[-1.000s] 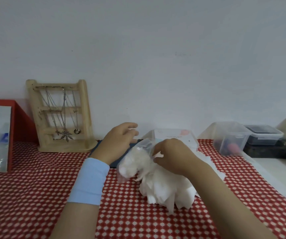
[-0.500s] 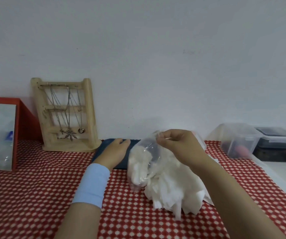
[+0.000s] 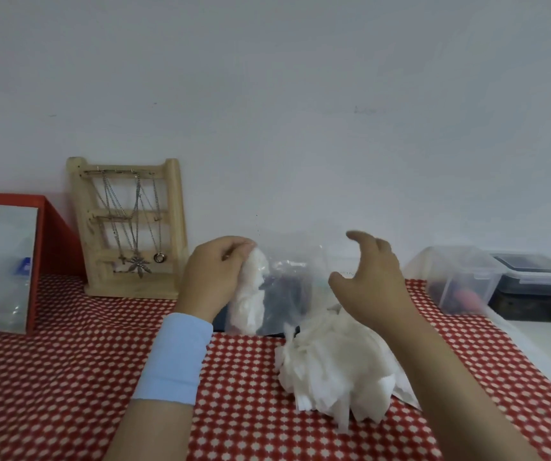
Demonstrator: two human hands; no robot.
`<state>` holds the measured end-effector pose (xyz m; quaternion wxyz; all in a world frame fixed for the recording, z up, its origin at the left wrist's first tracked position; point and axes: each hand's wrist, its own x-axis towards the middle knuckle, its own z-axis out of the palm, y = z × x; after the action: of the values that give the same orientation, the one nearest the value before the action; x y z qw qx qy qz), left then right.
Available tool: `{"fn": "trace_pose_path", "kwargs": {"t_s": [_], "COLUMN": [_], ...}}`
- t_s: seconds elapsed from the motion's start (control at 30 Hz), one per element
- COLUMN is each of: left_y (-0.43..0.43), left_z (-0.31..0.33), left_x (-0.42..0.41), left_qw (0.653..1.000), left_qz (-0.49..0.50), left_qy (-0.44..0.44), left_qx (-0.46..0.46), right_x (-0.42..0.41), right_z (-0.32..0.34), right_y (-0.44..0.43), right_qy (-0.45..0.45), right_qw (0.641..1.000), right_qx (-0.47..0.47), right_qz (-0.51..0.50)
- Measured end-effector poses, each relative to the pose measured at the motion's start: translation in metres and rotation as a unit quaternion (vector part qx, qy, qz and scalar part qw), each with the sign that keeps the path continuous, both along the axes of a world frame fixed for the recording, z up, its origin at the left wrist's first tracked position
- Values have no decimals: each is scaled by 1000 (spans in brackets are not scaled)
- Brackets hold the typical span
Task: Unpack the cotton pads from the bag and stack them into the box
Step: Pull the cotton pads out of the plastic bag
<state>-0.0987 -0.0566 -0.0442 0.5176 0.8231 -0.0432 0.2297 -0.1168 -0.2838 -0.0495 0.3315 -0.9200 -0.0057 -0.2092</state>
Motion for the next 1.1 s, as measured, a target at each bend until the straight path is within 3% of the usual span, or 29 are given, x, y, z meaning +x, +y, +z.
{"fn": "trace_pose_path", "kwargs": {"t_s": [0.1,0.17,0.3,0.4,0.47,0.6,0.7,0.9,1.1], "left_y": [-8,-12,-12,-11,-9,-8,-15,-14,-11], "left_z": [11,15,18,19,17,16,22,9,-1], "left_x": [-10,-14,-18,-20,-18,-17,-21,-15,-3], "left_qw": [993,989,991,993,989,992,990,967,991], "left_qz": [-42,-48,-17,-76,-80,-67,-82,-139,-24], "left_qy": [-7,-30,-55,29,50,-5,-53,91,18], "left_qx": [110,135,119,85,113,107,100,191,131], "right_x": [-7,-5,-1,0,0,-3,-3,0,-6], "right_z": [8,3,-1,0,0,1,3,2,6], "right_y": [14,23,27,24,23,23,26,22,19], "right_qy": [-90,-83,-53,-55,-46,-24,-88,-52,-33], "right_qw": [990,985,981,969,962,965,957,955,979], "right_qx": [-18,6,122,203,242,207,226,266,179], "right_qz": [111,151,138,130,121,157,156,119,95]}}
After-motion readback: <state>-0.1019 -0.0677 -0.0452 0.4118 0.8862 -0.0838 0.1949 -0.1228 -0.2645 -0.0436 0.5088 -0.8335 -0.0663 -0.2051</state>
